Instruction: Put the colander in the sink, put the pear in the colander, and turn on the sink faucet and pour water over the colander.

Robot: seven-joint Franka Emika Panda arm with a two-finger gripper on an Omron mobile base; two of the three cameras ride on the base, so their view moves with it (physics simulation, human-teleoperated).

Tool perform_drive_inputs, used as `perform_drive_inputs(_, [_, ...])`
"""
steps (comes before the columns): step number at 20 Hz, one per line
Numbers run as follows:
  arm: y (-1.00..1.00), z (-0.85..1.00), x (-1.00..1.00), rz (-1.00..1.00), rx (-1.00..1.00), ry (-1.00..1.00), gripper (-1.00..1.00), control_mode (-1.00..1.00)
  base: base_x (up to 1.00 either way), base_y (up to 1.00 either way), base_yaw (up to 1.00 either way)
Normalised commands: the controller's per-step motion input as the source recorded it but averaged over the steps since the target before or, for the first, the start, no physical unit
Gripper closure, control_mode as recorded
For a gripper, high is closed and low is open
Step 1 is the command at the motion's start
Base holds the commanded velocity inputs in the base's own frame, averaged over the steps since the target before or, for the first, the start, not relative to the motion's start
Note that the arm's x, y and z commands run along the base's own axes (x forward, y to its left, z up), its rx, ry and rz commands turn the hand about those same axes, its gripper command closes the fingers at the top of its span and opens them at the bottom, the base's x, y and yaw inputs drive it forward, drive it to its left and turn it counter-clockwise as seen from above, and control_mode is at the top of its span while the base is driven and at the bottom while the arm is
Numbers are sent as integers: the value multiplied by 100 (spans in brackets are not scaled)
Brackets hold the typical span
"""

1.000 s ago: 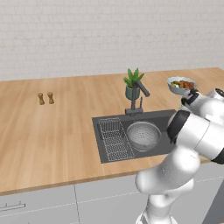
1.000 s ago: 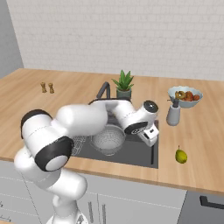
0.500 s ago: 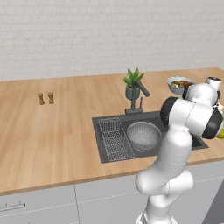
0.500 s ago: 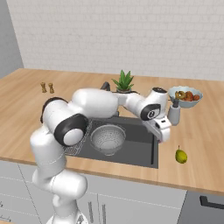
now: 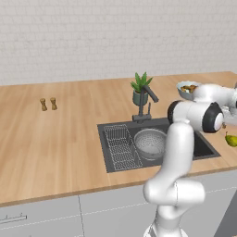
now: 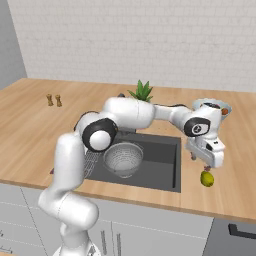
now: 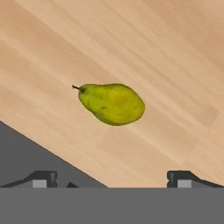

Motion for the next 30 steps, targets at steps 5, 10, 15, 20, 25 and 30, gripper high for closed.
perform_drive_inputs(5, [-51, -8, -32, 8, 5, -6, -100, -100, 0, 0, 0])
perform_drive_inputs(10, [-9, -17, -8, 16, 0, -11, -100, -100, 0, 0, 0])
perform_drive_inputs(15, [0, -39, 0, 23, 0, -6, -100, -100, 0, 0, 0])
perform_drive_inputs(20, [0, -33, 2, 24, 0, -4, -100, -100, 0, 0, 0])
perform_drive_inputs(25, [0, -24, 14, 22, 0, -1, -100, -100, 0, 0, 0])
perform_drive_inputs(30, [0, -28, 23, 24, 0, -2, -100, -100, 0, 0, 0])
